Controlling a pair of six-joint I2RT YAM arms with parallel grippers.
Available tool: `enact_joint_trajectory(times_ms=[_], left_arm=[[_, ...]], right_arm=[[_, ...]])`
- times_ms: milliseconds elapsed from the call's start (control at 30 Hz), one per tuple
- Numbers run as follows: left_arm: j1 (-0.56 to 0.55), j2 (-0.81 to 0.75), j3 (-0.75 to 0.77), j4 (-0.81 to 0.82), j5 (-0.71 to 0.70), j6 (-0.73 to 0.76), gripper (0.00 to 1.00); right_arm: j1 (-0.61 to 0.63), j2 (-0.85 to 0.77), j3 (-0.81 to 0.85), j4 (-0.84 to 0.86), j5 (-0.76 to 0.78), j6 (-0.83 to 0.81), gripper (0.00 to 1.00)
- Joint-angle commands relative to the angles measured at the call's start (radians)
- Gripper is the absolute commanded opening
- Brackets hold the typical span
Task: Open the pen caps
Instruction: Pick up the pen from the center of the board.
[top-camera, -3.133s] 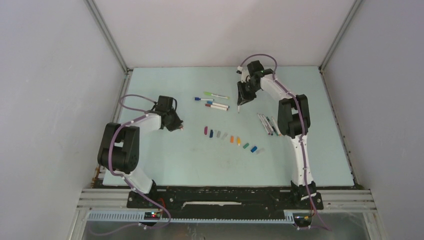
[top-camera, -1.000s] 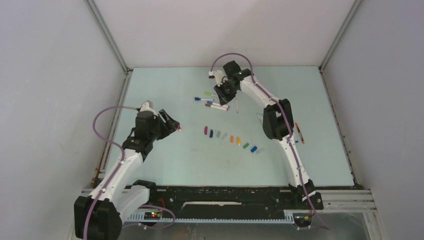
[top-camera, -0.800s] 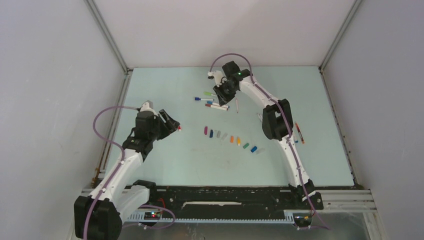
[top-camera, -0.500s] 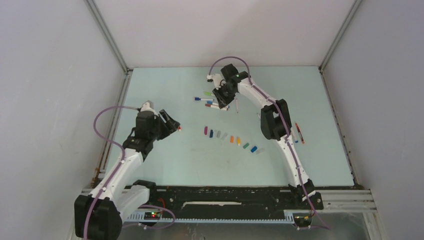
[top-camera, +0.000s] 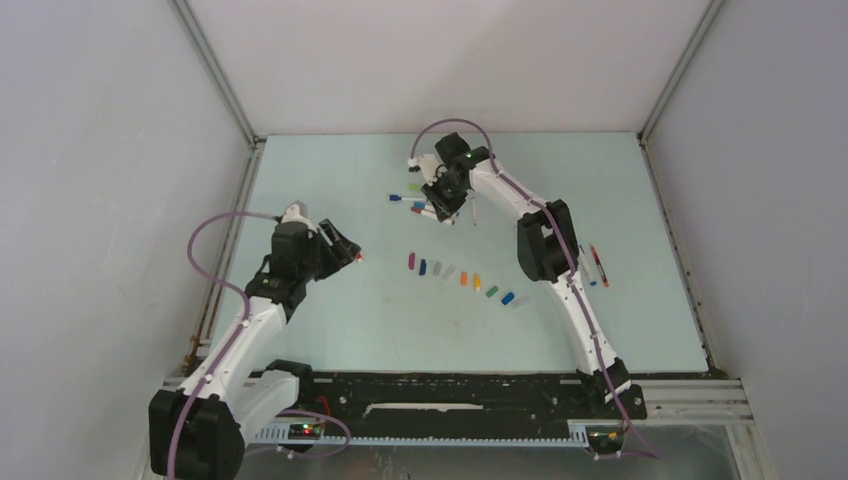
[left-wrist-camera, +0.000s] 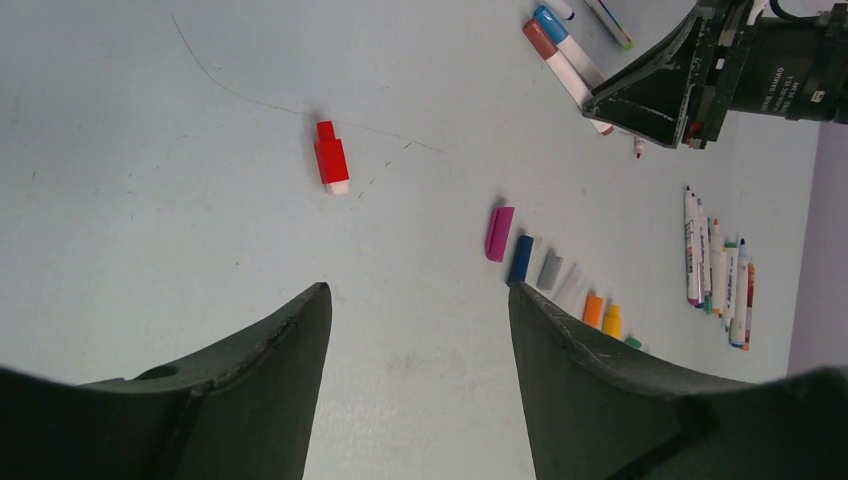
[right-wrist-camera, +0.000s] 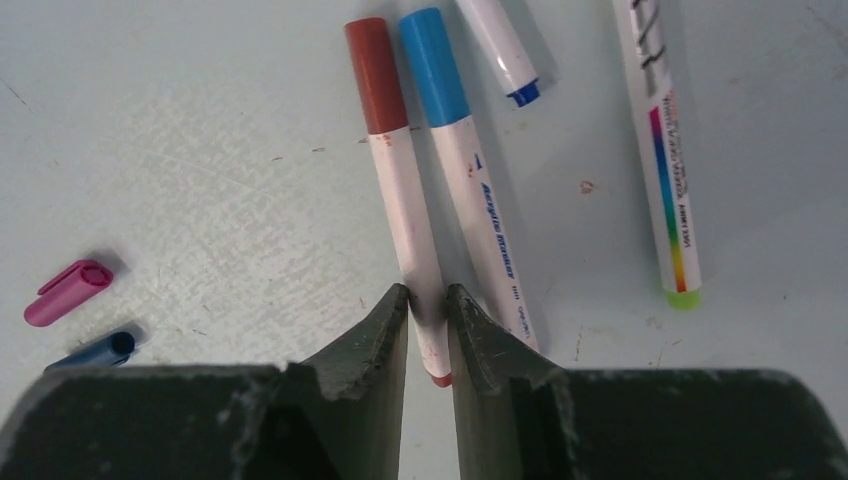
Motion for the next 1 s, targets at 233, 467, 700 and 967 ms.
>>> enact_joint_trajectory(times_ms=[233, 467, 700, 967], left_arm=[[0.009, -0.041, -0.037, 0.007, 0.022, 0.023, 0.69], [0.009, -0.075, -0.063, 0.011, 0.041, 0.010, 0.69], [0.009, -0.076, -0.076, 0.033, 0.058, -0.001, 0.69], [0.009, -0.078, -0.083, 0.039, 0.069, -0.008, 0.69]], right_arm=[[0.084, -0.078, -0.141, 0.019, 0.125, -0.136, 0.18], [0.089, -0.120, -0.200, -0.030, 0.152, -0.184, 0.19], [0.100, -0.074, -0.134, -0.108, 0.162, -0.228, 0.29], [0.103, 0.002, -0.059, -0.175, 0.128, -0.243, 0.28]])
